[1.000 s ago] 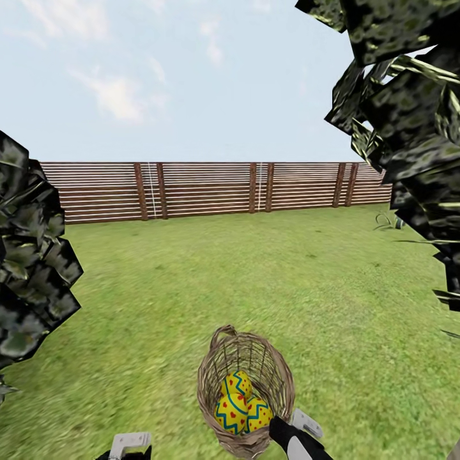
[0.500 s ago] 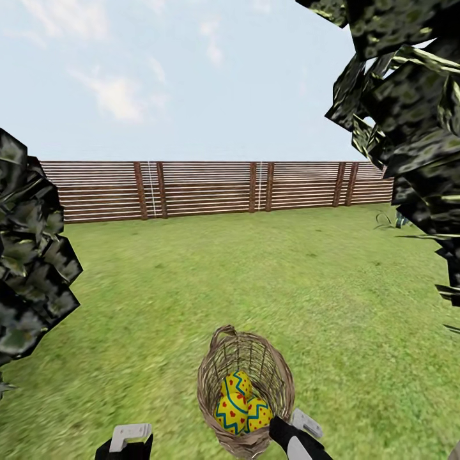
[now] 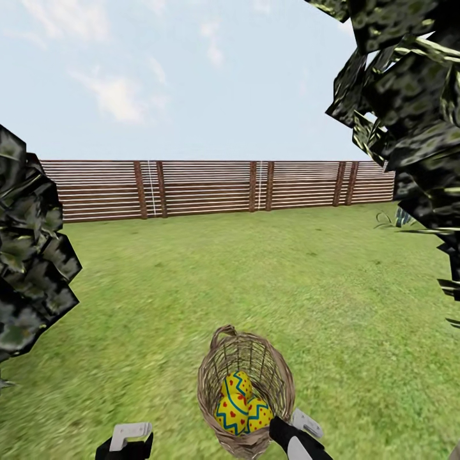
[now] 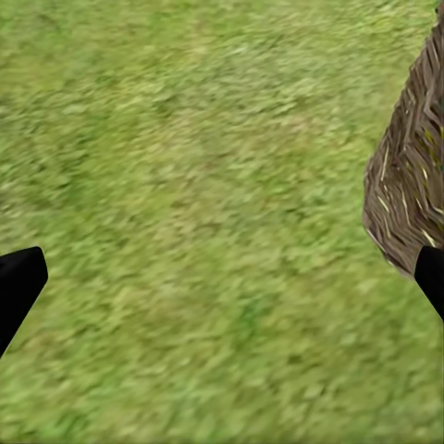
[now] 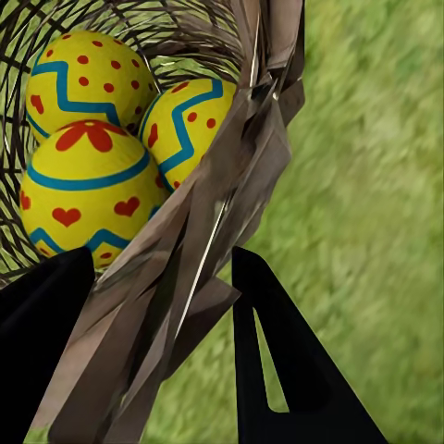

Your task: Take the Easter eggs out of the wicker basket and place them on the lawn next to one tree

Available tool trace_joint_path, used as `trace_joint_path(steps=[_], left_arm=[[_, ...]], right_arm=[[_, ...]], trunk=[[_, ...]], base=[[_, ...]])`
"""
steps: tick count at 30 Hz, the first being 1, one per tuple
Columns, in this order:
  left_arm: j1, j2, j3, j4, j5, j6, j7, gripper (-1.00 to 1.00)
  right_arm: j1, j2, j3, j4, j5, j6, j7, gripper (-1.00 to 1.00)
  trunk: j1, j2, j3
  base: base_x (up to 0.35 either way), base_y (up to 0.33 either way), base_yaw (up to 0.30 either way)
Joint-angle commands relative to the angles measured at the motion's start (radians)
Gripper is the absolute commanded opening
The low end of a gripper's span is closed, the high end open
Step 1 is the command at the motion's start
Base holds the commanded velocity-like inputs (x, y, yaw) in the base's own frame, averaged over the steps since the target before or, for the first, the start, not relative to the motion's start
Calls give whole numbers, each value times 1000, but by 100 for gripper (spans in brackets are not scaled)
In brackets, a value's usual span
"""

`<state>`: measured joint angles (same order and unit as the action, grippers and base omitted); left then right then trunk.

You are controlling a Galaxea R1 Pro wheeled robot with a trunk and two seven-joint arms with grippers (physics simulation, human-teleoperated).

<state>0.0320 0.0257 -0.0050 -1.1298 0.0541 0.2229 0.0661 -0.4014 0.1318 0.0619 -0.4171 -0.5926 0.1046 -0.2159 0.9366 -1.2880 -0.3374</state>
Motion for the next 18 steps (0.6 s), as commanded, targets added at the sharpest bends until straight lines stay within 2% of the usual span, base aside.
trace_joint_path(steps=[1,18], left_arm=[[0,0,-1,-2,6,6,4,100],[0,0,-1,-1,6,6,5,100]], right_arm=[[-1,-1,6,-3,-4,4,-8,-100],[-1,0,7,-3,-4,4,-8,-100]], trunk=[[4,-8,-4],[69,-127,-57]], base=[[0,0,0],[0,0,0]])
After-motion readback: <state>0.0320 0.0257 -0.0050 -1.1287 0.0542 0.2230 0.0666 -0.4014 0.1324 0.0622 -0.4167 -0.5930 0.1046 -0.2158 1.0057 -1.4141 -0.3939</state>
